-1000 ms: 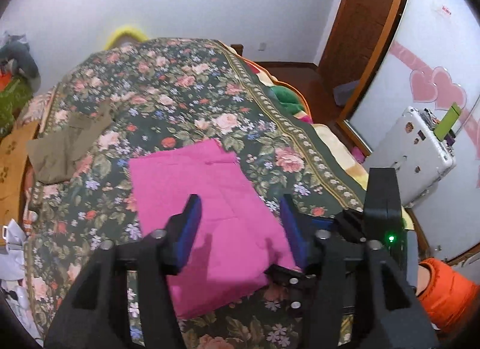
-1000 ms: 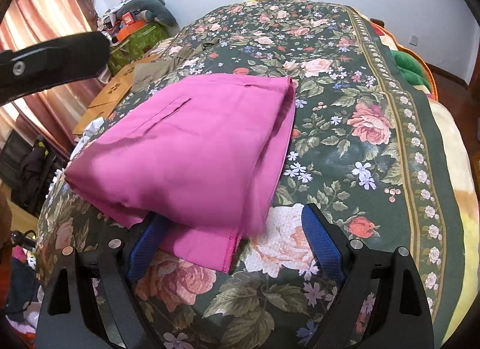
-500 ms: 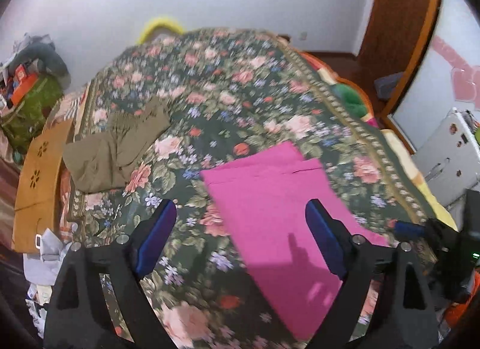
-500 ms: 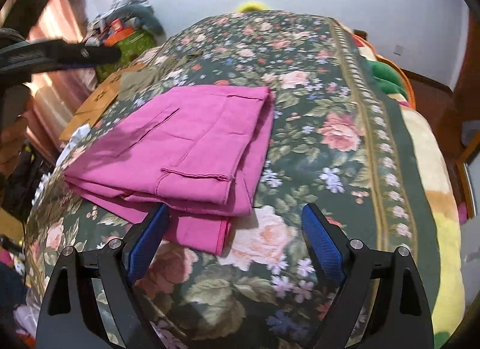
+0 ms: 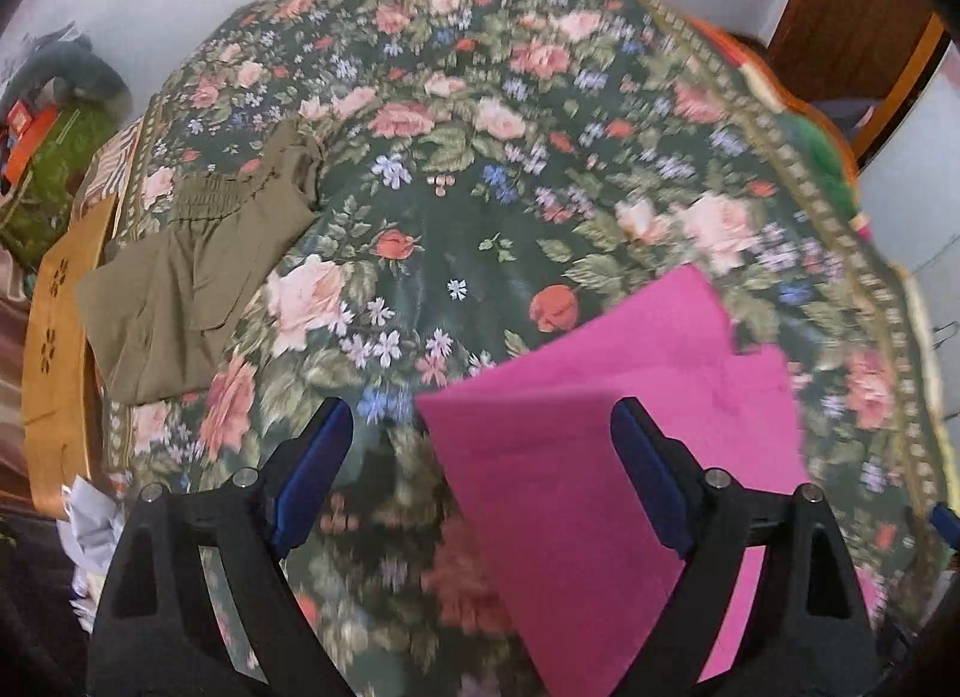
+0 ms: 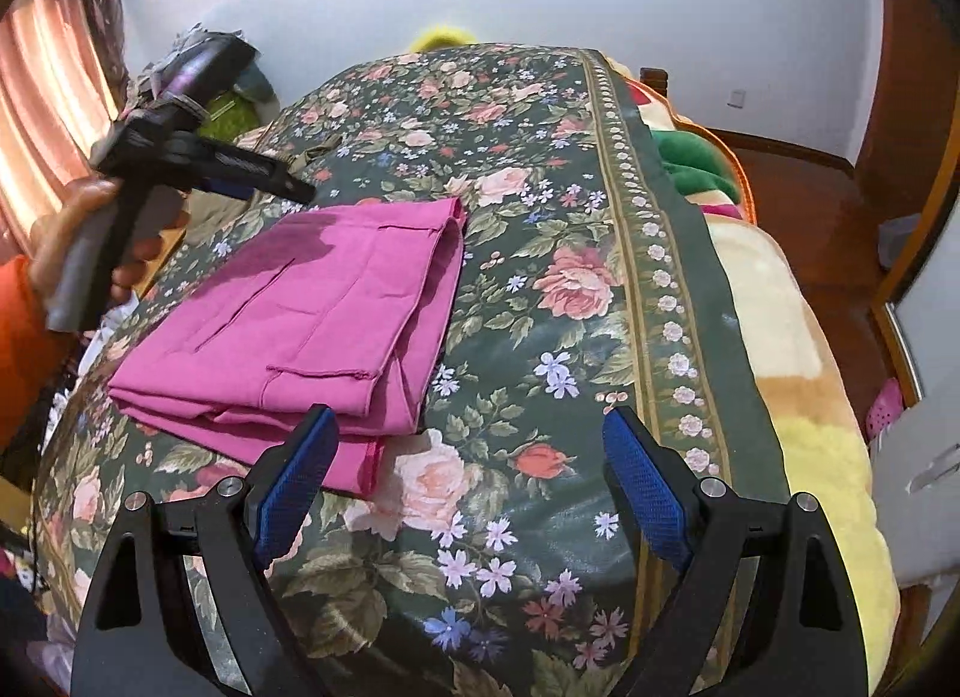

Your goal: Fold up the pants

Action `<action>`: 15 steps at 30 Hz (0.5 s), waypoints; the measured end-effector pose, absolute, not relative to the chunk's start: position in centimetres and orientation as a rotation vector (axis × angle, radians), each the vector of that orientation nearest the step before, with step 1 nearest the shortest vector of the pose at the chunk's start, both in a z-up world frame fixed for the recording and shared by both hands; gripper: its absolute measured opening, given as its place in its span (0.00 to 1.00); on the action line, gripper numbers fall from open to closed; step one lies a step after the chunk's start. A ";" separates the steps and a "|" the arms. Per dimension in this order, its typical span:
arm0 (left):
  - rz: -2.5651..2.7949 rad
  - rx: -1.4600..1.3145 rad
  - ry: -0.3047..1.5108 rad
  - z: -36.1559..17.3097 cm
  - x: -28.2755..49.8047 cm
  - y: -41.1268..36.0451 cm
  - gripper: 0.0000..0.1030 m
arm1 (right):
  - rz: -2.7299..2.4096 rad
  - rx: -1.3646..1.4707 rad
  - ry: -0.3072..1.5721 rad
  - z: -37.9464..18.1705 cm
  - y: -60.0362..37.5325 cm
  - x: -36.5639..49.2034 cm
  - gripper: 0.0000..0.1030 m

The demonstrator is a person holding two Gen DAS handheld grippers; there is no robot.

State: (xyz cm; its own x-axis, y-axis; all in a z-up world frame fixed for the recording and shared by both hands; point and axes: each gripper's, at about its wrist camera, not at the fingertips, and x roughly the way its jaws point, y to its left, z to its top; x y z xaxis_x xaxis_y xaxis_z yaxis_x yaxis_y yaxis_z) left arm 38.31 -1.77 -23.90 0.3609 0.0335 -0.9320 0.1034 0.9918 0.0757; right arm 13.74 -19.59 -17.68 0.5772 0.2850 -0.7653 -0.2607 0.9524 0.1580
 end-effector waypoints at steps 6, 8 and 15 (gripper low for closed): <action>-0.012 0.191 1.287 -28.4 39.6 -0.9 0.88 | 0.313 0.044 0.903 -17.9 -19.5 14.2 0.85; -0.033 0.173 1.293 -28.5 39.4 -0.1 0.89 | 0.306 0.051 0.899 -18.0 -19.5 14.4 0.85; 0.000 0.319 1.249 -27.6 36.2 0.8 0.90 | 0.301 0.092 0.894 -17.9 -19.8 15.0 0.85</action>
State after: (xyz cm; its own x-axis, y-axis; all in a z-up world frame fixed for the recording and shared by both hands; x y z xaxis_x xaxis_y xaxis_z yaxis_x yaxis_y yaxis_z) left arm 36.24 0.85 -27.57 0.3222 0.1733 -0.9307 0.1733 0.9557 0.2379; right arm 15.01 -19.84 -17.94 0.5872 0.2965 -0.7532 -0.2199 0.9539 0.2040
